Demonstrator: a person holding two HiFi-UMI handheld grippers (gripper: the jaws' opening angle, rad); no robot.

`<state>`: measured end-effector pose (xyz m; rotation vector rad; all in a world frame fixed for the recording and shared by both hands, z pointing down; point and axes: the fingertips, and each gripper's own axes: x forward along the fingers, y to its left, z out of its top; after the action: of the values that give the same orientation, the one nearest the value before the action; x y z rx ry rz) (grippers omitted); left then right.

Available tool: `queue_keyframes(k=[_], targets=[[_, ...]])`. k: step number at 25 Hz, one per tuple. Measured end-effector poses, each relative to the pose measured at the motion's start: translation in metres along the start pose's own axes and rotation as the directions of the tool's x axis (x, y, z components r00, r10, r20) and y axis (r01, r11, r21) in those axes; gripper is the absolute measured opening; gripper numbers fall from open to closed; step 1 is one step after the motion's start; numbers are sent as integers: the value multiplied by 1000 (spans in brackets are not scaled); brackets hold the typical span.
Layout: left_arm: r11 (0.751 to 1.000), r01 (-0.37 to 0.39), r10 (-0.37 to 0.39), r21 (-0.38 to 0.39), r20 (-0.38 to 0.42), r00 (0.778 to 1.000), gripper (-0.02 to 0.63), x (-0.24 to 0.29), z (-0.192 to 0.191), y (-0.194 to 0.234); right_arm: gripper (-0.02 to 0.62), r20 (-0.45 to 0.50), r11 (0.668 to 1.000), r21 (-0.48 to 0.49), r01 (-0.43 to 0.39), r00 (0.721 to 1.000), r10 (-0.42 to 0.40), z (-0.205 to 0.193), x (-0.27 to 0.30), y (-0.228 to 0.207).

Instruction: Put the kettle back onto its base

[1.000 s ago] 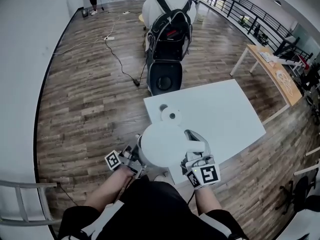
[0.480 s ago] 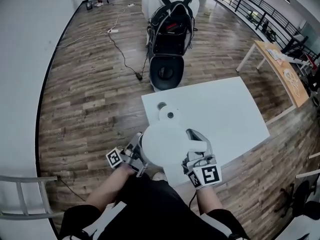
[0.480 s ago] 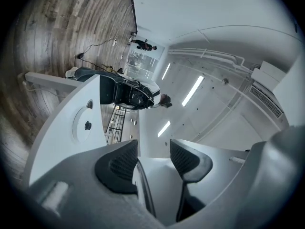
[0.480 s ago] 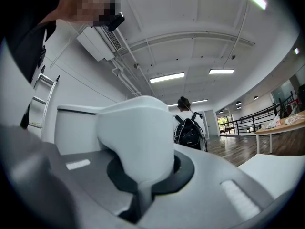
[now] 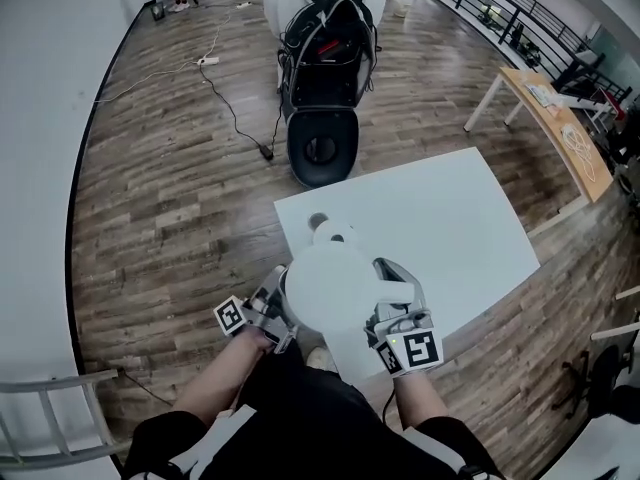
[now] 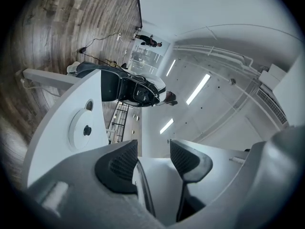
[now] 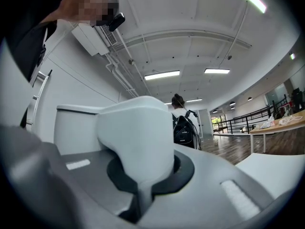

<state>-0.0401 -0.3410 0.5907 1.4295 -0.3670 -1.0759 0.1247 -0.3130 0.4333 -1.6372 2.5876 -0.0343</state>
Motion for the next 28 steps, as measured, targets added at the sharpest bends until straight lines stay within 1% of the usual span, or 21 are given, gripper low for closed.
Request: queue_keyframes(k=[6, 10, 14, 16, 18, 19, 21, 22, 24, 25, 28], targets=[[1000, -26, 26, 4, -49, 998, 206, 27, 11, 17, 6, 5, 999, -2, 51, 999, -51, -9, 16, -19], [998, -61, 62, 11, -118, 991, 206, 48, 16, 32, 6, 3, 996, -18, 93, 996, -93, -13, 25, -32], [992, -108, 119, 62, -201, 972, 206, 72, 20, 48, 6, 4, 989, -63, 131, 991, -131, -14, 39, -41], [988, -125, 142, 87, -231, 963, 206, 83, 26, 55, 6, 7, 986, -65, 157, 988, -156, -17, 46, -47], [982, -126, 160, 139, -271, 949, 206, 96, 31, 60, 6, 8, 980, -60, 188, 982, -188, -22, 52, -56], [975, -120, 171, 185, -292, 941, 206, 103, 35, 61, 6, 6, 977, -66, 205, 979, -205, -25, 55, -61], [948, -109, 205, 298, -313, 927, 206, 118, 43, 59, 6, -2, 967, -97, 234, 972, -235, -30, 58, -69], [927, -108, 228, 360, -308, 924, 206, 125, 49, 56, 6, -8, 962, -114, 247, 968, -249, -34, 59, -73], [873, -112, 271, 474, -282, 920, 204, 135, 59, 50, 6, -21, 954, -130, 271, 961, -276, -42, 60, -82], [848, -106, 283, 519, -274, 919, 204, 139, 61, 48, 6, -29, 951, -128, 282, 957, -288, -47, 61, -87], [767, -60, 311, 639, -289, 905, 204, 151, 56, 43, 6, -45, 945, -102, 310, 948, -316, -61, 64, -101]])
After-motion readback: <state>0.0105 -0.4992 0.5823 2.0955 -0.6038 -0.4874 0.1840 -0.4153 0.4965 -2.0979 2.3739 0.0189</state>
